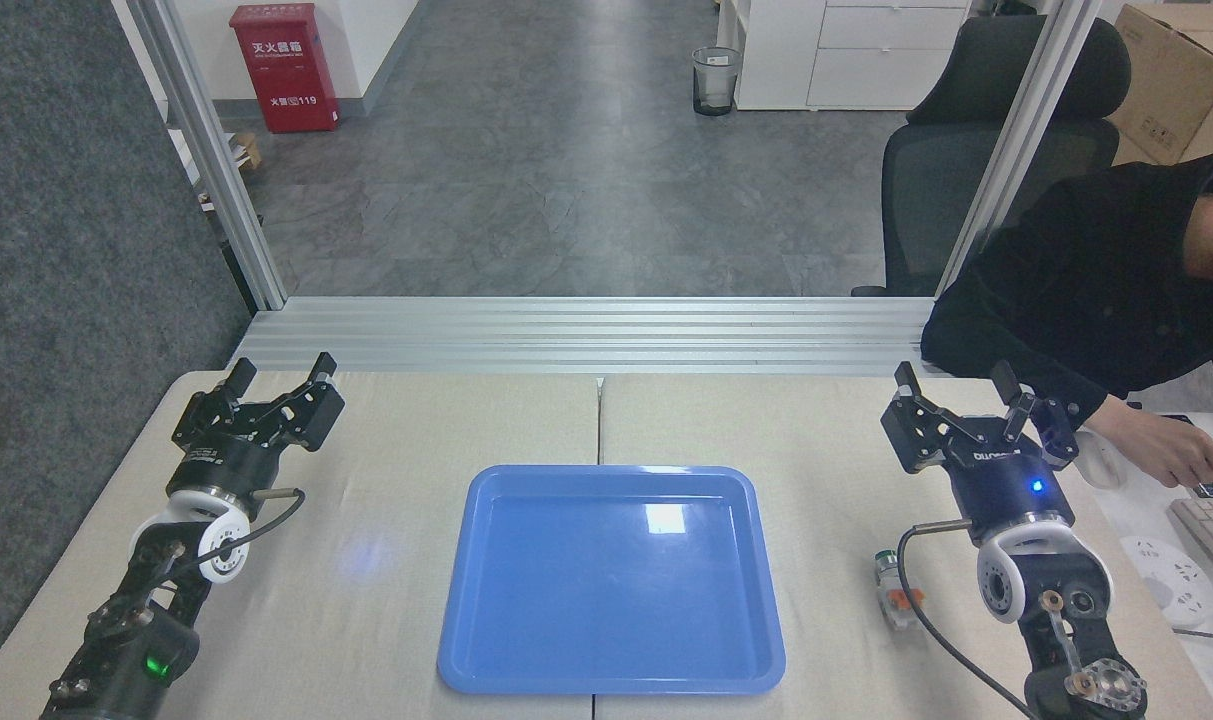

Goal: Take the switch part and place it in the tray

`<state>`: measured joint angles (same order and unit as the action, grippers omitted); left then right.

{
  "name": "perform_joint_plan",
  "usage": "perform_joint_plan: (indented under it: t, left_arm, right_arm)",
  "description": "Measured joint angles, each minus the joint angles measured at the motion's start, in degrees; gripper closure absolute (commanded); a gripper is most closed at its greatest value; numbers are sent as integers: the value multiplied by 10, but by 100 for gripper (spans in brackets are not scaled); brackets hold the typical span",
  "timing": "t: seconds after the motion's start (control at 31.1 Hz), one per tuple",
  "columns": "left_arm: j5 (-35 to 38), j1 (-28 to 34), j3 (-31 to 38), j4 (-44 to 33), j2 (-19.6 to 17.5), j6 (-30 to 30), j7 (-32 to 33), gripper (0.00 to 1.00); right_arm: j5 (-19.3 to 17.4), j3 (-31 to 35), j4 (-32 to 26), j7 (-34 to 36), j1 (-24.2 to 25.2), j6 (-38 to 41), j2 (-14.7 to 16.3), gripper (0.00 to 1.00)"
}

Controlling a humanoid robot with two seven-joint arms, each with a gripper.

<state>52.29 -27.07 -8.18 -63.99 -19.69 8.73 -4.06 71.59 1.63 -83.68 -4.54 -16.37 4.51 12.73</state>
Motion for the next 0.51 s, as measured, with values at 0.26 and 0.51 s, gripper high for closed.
perform_joint_plan:
  t: [0.26,0.51]
  left_arm:
    - [0,0,0,0,0,0,0,0]
    - [0,0,0,0,0,0,0,0]
  right_arm:
    - [0,4,-1,0,6,-14,-2,0]
    - [1,5,-2,0,8,-16,-5,0]
